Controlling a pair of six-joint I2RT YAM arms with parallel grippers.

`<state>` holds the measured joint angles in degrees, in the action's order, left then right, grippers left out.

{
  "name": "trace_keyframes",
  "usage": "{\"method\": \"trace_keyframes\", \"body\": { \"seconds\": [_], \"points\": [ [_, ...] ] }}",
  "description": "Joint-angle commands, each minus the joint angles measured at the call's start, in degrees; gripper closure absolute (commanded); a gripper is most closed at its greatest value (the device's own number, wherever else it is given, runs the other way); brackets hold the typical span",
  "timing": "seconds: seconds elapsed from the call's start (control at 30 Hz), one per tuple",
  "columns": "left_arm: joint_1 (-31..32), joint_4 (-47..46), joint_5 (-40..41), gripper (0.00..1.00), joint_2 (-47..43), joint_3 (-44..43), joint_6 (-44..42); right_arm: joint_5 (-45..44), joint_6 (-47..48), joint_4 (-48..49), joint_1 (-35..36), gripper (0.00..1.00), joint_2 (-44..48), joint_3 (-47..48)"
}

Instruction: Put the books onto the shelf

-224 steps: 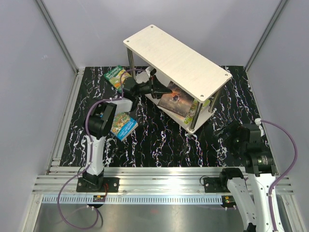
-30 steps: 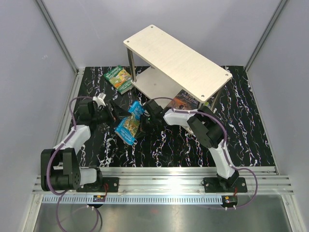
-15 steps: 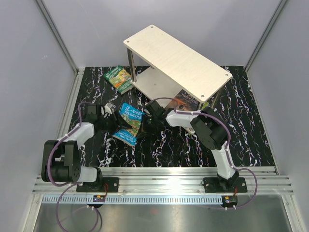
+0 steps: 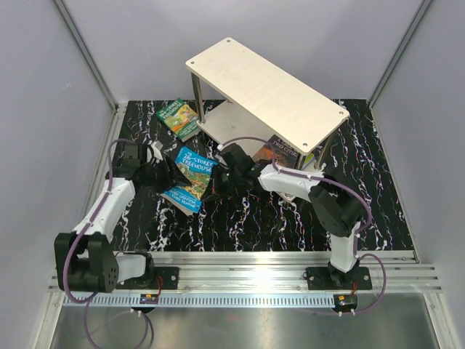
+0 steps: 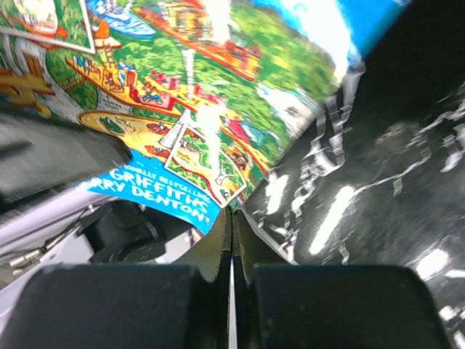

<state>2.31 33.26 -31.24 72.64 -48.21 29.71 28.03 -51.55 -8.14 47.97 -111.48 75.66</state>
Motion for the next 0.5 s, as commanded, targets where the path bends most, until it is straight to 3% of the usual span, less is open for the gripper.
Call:
{"method": "trace_keyframes", "body": {
  "seconds": [0.0, 0.13, 0.3, 0.43, 0.47],
  "points": [
    [0.24, 0.58, -2.24, 1.00, -5.84, -6.54, -1.85, -1.57, 1.72, -0.82, 1.95, 1.00, 6.71, -0.51],
    [0.24, -1.70, -6.72, 1.00, -9.70, -8.13, 1.04, -2.19, 1.63, -1.79, 2.22, 1.00, 8.74, -0.78],
    [0.24, -5.22, -10.33, 1.00, -14.62, -8.40, 5.79, -3.33, 2.86, -4.86, 2.31, 0.84, 12.42, -0.60],
    [0.33, -4.76, -10.15, 1.00, -17.70, -4.55, 5.61, -4.91, 4.52, -7.67, 2.31, 0.81, 15.15, 0.19],
    [0.33, -6.43, -11.11, 1.00, -18.93, -2.70, 8.23, -5.00, 4.88, -9.16, 2.31, 0.71, 16.11, 1.06]
  ]
}}
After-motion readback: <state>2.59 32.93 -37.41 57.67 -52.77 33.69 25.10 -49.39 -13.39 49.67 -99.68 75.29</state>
